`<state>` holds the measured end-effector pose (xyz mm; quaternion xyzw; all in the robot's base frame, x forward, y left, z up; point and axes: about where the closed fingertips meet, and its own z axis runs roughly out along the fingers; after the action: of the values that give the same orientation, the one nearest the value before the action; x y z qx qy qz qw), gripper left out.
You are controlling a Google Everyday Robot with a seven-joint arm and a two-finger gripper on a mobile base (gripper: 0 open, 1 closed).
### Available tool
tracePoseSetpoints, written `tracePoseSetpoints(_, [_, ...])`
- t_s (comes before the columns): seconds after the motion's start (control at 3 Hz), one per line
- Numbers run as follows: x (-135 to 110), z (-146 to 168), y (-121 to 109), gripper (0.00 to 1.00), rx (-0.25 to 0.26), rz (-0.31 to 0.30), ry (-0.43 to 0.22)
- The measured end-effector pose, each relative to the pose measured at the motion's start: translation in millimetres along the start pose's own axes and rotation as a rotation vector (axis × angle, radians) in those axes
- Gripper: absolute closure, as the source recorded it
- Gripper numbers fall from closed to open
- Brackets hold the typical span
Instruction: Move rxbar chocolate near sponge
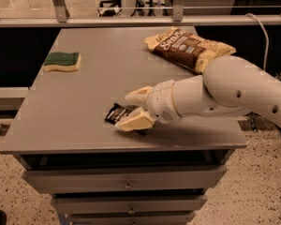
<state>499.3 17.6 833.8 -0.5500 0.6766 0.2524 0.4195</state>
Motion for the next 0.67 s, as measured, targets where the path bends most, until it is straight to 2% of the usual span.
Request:
tracePoseSetpoints(0.33, [4.5, -0.3, 4.8, 0.73, -0.011, 0.018, 0.024])
tracePoseSetpoints(0.67, [4.7, -2.0, 11.4, 0.96, -0.036, 0.03, 0.056])
